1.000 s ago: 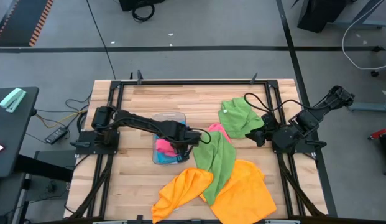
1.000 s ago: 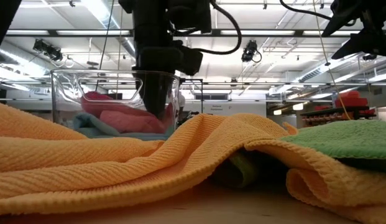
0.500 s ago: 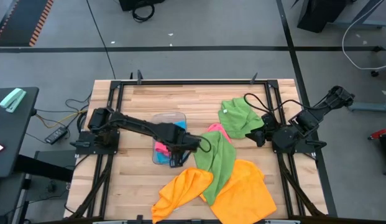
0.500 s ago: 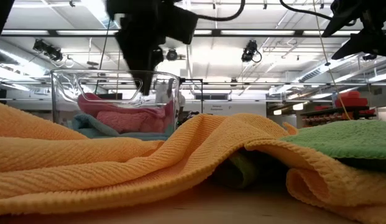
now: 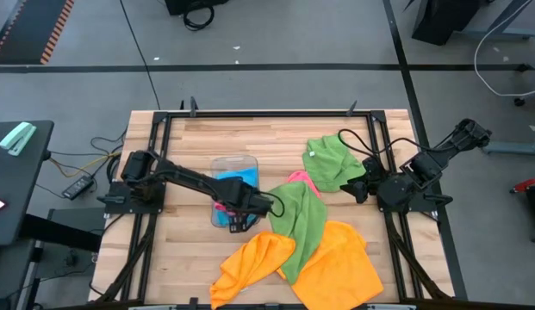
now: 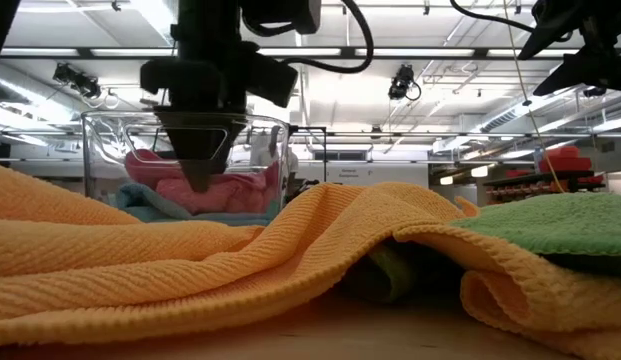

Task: Fold microfiber towels
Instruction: Put the top pink towel into the transparent bin

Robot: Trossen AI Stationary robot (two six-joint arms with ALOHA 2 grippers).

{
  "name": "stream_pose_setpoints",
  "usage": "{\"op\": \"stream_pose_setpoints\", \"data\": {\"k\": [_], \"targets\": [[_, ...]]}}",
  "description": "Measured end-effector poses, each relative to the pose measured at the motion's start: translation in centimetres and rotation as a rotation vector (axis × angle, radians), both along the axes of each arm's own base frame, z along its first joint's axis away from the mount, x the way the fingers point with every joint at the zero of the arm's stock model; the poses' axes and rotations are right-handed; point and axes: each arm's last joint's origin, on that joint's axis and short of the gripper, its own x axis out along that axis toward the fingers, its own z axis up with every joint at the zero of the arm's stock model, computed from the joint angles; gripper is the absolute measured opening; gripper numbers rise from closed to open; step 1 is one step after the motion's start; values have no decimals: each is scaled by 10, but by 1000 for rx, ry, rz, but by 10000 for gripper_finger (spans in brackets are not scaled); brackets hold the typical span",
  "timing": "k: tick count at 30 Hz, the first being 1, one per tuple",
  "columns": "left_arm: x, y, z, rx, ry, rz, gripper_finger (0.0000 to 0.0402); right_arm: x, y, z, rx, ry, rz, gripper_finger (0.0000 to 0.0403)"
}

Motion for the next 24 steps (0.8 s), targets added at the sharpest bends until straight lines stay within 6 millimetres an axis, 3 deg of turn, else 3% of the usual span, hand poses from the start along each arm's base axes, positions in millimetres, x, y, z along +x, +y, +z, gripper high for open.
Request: {"op": "stream_pose_setpoints", "data": {"k": [14,19,24], "targets": [[-1,-25,-5,9,-23,-197,246,0,0,0,0,0,0,262],[2,-23,-9,21,-18,-215,239,0,0,0,1,0,-1,262],[4,-18,-12,36,-11,-204,195,0,0,0,2,0,-2,262]]}}
